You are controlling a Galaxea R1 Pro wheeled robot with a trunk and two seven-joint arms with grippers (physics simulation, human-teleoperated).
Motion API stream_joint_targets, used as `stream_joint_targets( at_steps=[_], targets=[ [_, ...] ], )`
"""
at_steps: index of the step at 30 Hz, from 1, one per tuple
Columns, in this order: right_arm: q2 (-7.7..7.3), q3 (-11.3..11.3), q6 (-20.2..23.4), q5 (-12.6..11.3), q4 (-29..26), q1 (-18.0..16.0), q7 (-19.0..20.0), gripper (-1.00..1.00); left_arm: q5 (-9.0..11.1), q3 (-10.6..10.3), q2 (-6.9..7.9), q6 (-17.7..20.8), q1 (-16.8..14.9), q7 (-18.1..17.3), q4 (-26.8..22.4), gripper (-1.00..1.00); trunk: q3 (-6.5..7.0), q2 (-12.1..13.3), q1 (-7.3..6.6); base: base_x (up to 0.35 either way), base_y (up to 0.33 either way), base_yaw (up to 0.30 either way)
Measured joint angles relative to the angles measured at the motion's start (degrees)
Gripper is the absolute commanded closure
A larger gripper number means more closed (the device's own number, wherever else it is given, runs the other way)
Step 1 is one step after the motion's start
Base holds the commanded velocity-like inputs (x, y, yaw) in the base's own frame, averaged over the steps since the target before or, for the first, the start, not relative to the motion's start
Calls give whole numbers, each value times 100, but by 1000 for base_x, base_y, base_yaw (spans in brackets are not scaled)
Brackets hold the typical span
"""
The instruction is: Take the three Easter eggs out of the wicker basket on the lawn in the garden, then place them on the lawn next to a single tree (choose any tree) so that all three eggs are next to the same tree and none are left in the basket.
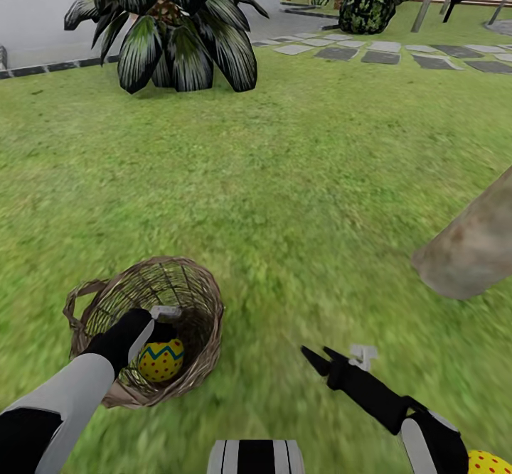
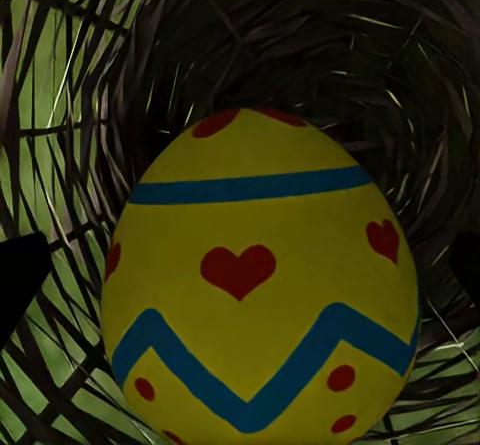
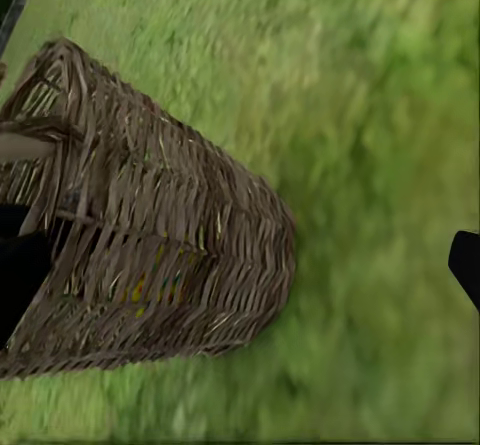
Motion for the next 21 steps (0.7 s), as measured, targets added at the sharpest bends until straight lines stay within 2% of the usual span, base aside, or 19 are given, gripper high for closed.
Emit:
stream_joint_targets(
  at_steps=[6,19,21],
  targets=[
    [-5,-99,96,-2,-2,8,171,-100,0,2,0,-14,6,4,-6,-100,-110,-6,13,0,0,0],
    [-11,-102,117,-3,-2,8,207,-100,0,2,0,-25,9,0,-15,-100,-398,-24,47,0,0,0],
    [-13,-99,119,-4,-2,8,210,-100,0,-1,0,-26,9,0,-16,-100,-399,-24,46,0,0,0]
  ],
)
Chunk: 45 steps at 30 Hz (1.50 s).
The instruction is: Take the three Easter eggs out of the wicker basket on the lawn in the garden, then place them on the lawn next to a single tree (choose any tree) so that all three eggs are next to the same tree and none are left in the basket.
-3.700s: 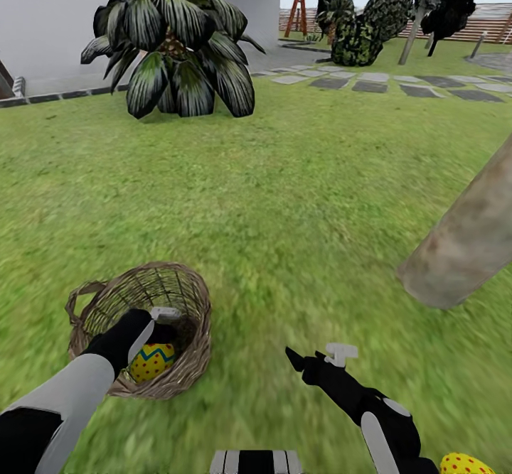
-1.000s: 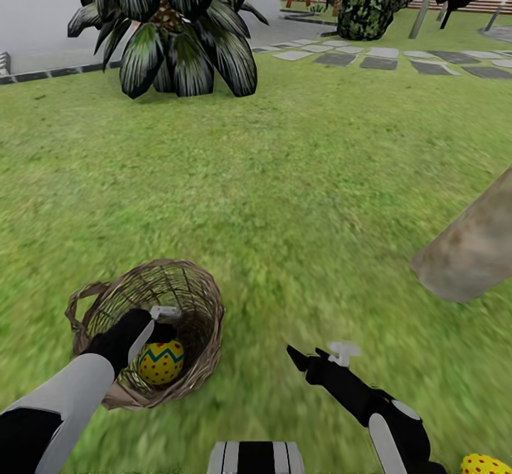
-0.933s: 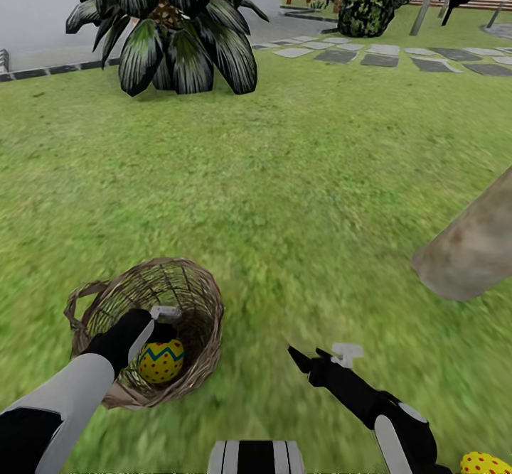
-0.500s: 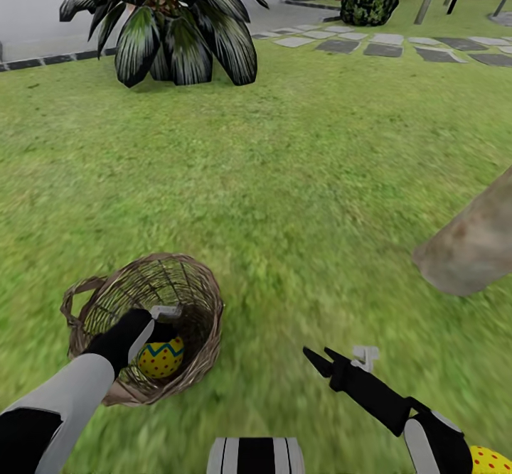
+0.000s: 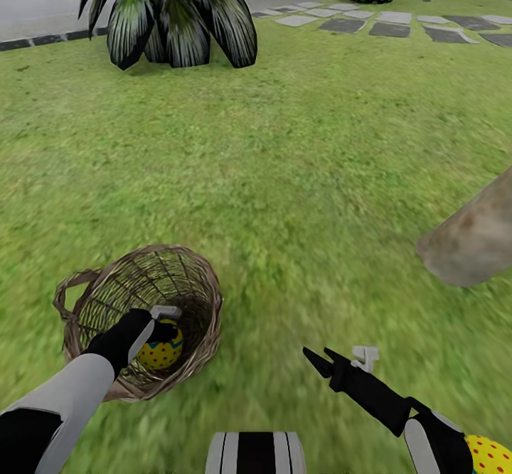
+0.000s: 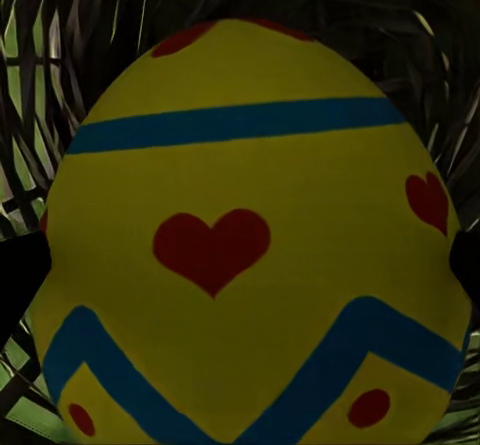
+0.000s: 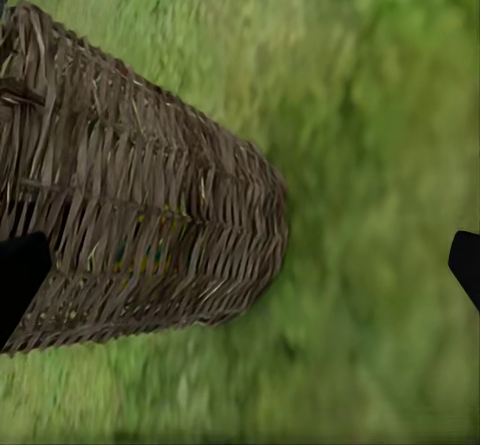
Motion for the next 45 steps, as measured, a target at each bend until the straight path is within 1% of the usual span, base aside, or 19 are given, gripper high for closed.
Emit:
stream_joint_targets(
  at_steps=[15,17,18,31,34,39,40,42,45],
  targets=[
    [-1,23,6,6,0,1,3,-100,0,-6,0,-1,9,0,-10,-100,0,0,0,0,0,0],
    [-1,23,5,9,0,0,2,-100,-1,-6,0,-1,9,0,-10,-100,-44,-2,5,0,0,0],
    [-1,24,5,7,0,0,2,-100,-39,-6,-1,0,4,2,-13,-100,-65,-4,7,0,0,0],
    [-2,13,8,8,0,0,2,-100,-37,-7,-1,0,4,5,-13,-100,-66,-4,7,0,0,0],
    [-2,5,13,9,0,0,3,-100,-86,-9,-1,6,3,11,-132,-100,-131,-8,14,0,0,0],
    [-2,-15,14,8,0,0,1,-100,-75,1,-1,9,3,8,-125,-100,-132,-8,14,0,0,0],
    [-1,-17,14,10,0,0,0,-100,-79,-2,-1,4,3,13,-152,100,-153,-10,17,0,0,0],
    [-2,-19,14,9,0,0,2,-100,-92,1,-1,4,4,13,-229,100,-198,-12,22,0,0,0],
    [-2,-20,14,8,0,-1,3,-100,-91,3,0,6,4,16,-238,100,-199,-13,22,0,0,0]
  ],
)
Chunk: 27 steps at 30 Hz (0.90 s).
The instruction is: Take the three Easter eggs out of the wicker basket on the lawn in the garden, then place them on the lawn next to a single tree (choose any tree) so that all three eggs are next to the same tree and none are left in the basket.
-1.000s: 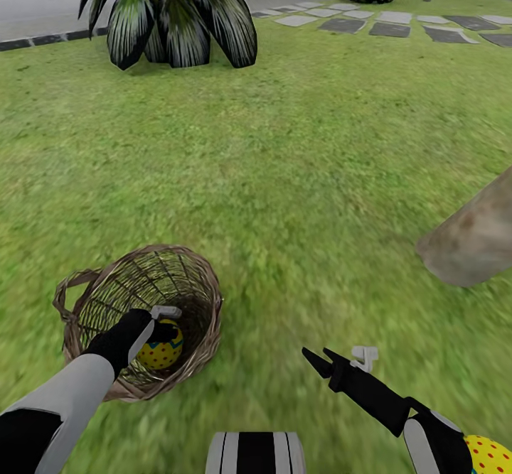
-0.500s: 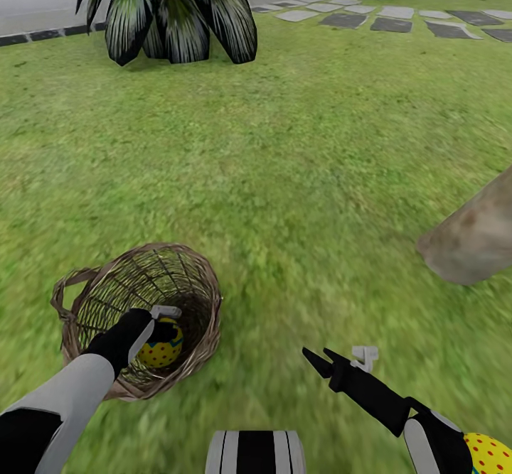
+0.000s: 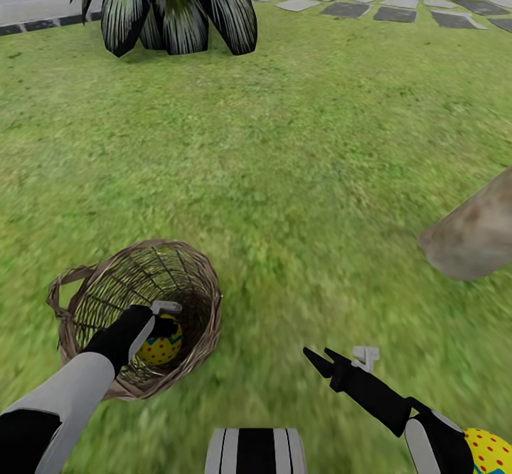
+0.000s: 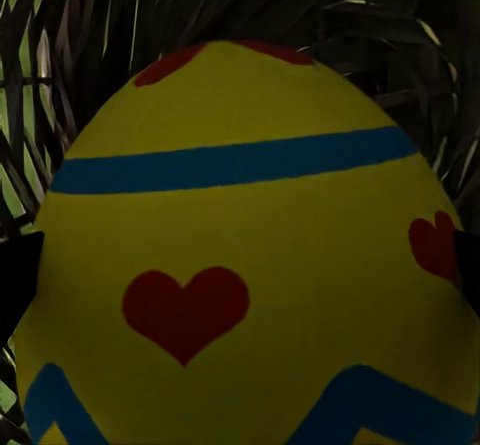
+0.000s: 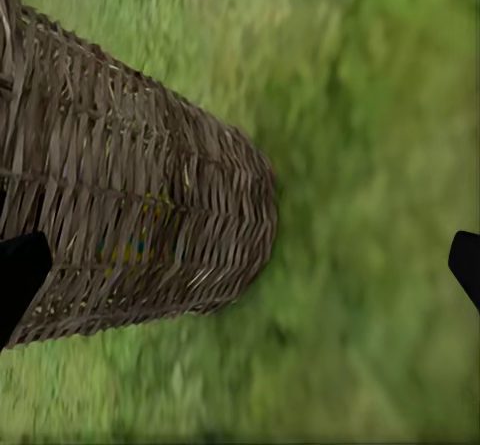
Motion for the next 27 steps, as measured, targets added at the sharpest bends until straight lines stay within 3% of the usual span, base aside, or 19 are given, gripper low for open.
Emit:
stream_joint_targets(
  at_steps=[27],
  targets=[
    [0,-3,0,0,0,0,-2,-100,-3,2,-6,21,0,-6,12,100,0,0,0,0,0,0]
  ],
)
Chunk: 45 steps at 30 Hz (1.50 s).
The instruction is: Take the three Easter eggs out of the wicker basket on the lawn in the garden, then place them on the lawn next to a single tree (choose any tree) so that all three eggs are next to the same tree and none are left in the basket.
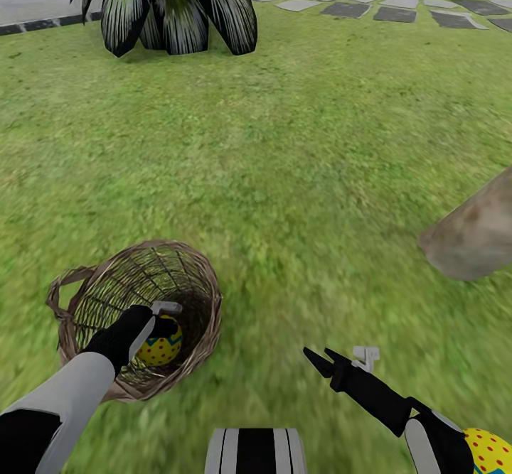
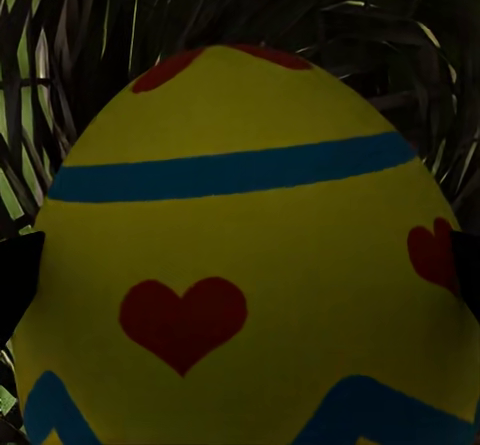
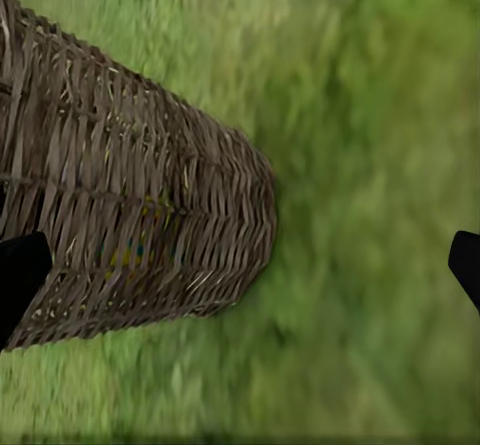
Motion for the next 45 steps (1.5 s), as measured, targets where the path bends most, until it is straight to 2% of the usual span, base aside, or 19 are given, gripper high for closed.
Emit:
stream_joint_targets(
  at_steps=[2,8,37,45],
  targets=[
    [0,1,0,-1,0,0,1,-100,77,4,-4,-2,1,3,129,100,43,2,-6,0,0,0],
    [-4,-5,0,0,0,3,2,-100,74,-13,-6,13,0,2,122,100,44,3,-5,0,0,0],
    [-9,-6,0,-2,0,0,1,-100,84,-79,-46,130,-13,11,216,100,686,42,-79,-32,-9,0],
    [-9,-6,0,-2,0,0,2,-100,86,-61,-47,140,-3,21,32,100,863,53,-98,-130,0,0]
  ],
)
